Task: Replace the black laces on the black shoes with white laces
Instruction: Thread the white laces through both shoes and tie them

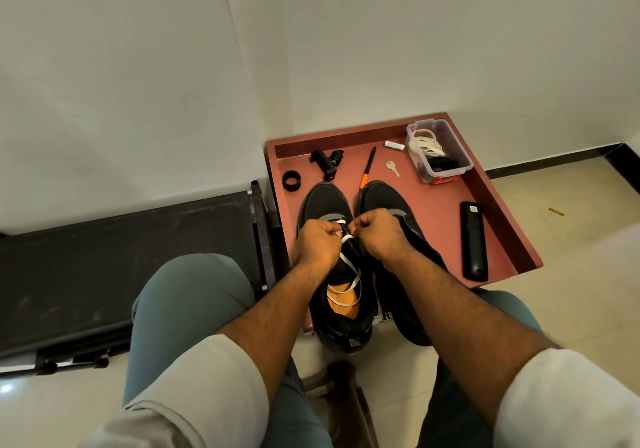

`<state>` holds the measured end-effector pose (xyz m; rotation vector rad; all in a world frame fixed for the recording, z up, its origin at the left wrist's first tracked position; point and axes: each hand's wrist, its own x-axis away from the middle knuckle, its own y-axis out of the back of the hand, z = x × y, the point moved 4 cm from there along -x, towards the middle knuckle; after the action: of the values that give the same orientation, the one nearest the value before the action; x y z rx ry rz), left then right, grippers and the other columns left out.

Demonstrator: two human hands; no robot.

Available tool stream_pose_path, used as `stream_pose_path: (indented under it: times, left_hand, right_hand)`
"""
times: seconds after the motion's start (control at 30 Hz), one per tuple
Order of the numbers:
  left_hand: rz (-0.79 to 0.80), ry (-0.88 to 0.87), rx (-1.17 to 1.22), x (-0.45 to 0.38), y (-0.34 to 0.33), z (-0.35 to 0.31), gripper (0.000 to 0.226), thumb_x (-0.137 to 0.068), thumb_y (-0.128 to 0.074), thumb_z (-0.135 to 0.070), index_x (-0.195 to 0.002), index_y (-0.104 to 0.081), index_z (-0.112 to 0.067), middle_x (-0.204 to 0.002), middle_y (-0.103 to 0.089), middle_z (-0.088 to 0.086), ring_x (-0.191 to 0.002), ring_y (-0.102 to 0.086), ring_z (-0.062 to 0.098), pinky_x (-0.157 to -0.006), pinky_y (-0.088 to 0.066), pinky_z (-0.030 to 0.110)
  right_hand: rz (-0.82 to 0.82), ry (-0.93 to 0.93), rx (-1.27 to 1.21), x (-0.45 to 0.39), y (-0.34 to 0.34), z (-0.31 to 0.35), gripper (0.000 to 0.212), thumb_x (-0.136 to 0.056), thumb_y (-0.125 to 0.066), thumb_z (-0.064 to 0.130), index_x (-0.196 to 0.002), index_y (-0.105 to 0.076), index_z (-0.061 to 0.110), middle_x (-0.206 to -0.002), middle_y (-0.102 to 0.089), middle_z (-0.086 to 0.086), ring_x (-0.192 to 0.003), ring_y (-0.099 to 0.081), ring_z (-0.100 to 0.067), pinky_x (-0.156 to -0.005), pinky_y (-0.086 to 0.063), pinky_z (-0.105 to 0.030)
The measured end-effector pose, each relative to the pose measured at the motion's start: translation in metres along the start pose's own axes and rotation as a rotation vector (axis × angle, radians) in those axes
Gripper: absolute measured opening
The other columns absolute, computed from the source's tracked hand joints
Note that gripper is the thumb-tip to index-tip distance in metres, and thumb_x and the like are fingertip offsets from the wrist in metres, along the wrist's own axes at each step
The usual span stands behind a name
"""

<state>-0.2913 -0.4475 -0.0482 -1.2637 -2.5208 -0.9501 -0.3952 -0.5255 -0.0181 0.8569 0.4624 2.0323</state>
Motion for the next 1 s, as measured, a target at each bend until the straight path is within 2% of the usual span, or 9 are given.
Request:
stream_pose_path:
  times: [0.13,0.27,0.43,0.53,0.63,0.73,0.83,0.9,1.0]
  left_hand:
    - [0.077,0.059,0.208,-0.003,0.004,0.004,0.014,-0.088,-0.067,-0.008,-0.083,-0.076,-0.017,-0.085,-0.073,0.001,-0.087,-0.069,0.021,-0.084,-0.058,0.039]
    - [0.008,-0.02,0.095,-0.001,0.005,0.001,0.009,-0.088,-0.069,-0.015,-0.084,-0.076,-0.019,-0.086,-0.072,-0.005,-0.085,-0.067,0.014,-0.079,-0.055,0.032]
    - [-0.035,-0.076,-0.039,0.006,0.01,-0.004,0.011,-0.089,-0.067,-0.022,-0.095,-0.076,-0.024,-0.097,-0.073,-0.006,-0.089,-0.066,0.013,-0.08,-0.055,0.032]
    - [-0.005,-0.161,-0.166,0.01,0.016,-0.007,0.014,-0.085,-0.068,-0.025,-0.097,-0.074,-0.028,-0.093,-0.073,-0.009,-0.085,-0.066,0.013,-0.079,-0.056,0.037]
    - [-0.023,-0.197,-0.286,0.013,0.022,-0.006,0.02,-0.084,-0.069,-0.029,-0.104,-0.073,-0.029,-0.098,-0.07,-0.009,-0.09,-0.064,0.014,-0.087,-0.052,0.043]
    - [-0.092,-0.247,-0.339,0.015,0.026,-0.01,0.024,-0.084,-0.07,-0.031,-0.108,-0.071,-0.028,-0.106,-0.059,-0.007,-0.096,-0.058,0.016,-0.092,-0.047,0.045]
    - [-0.165,-0.325,-0.471,0.021,0.025,-0.019,0.031,-0.086,-0.07,-0.027,-0.117,-0.067,-0.031,-0.112,-0.052,-0.008,-0.108,-0.047,0.014,-0.097,-0.034,0.035]
    - [-0.201,-0.359,-0.479,0.024,0.024,-0.025,0.037,-0.084,-0.071,-0.023,-0.119,-0.064,-0.035,-0.115,-0.048,-0.009,-0.113,-0.042,0.013,-0.097,-0.029,0.031]
    - [-0.184,-0.31,-0.452,0.022,0.022,-0.024,0.057,-0.081,-0.073,-0.021,-0.133,-0.054,-0.036,-0.134,-0.04,-0.004,-0.127,-0.035,0.019,-0.106,-0.03,0.037]
  right_hand:
    - [-0.013,0.001,0.007,0.0,0.0,0.0,0.017,-0.088,-0.062,0.008,-0.08,-0.075,0.016,-0.083,-0.071,0.0,-0.072,-0.063,-0.014,-0.069,-0.054,-0.032]
    - [0.003,0.014,-0.018,-0.002,-0.001,-0.002,0.015,-0.088,-0.065,0.011,-0.077,-0.073,0.017,-0.069,-0.064,0.007,-0.06,-0.054,-0.007,-0.061,-0.047,-0.028]
    - [0.005,0.004,-0.032,-0.006,-0.008,0.003,0.015,-0.09,-0.059,0.014,-0.076,-0.062,0.018,-0.08,-0.067,-0.003,-0.079,-0.062,-0.022,-0.079,-0.054,-0.044]
    - [-0.031,-0.041,-0.128,-0.011,0.005,0.006,0.017,-0.092,-0.047,0.008,-0.082,-0.056,0.017,-0.083,-0.062,-0.005,-0.081,-0.059,-0.024,-0.074,-0.052,-0.042]
    - [-0.215,-0.122,-0.354,-0.018,0.065,-0.001,0.017,-0.095,-0.043,0.001,-0.093,-0.052,0.015,-0.088,-0.059,-0.006,-0.068,-0.052,-0.015,-0.051,-0.042,-0.026]
    - [-0.598,-0.265,-0.625,-0.025,0.146,-0.033,0.018,-0.093,-0.044,0.0,-0.1,-0.054,0.012,-0.091,-0.061,-0.012,-0.057,-0.048,-0.012,-0.042,-0.036,-0.022]
    - [-0.769,-0.301,-0.332,-0.019,0.172,-0.054,0.016,-0.096,-0.045,0.007,-0.103,-0.059,0.008,-0.116,-0.062,-0.018,-0.083,-0.059,-0.021,-0.068,-0.042,-0.023]
    - [-0.696,-0.101,-0.055,-0.012,0.148,-0.041,0.022,-0.098,-0.049,0.012,-0.117,-0.059,0.006,-0.121,-0.06,-0.013,-0.104,-0.058,-0.023,-0.079,-0.04,-0.023]
    - [-0.245,0.295,0.134,-0.002,0.071,-0.007,0.03,-0.095,-0.055,0.01,-0.124,-0.06,0.01,-0.128,-0.057,-0.007,-0.112,-0.055,-0.017,-0.09,-0.043,-0.021]
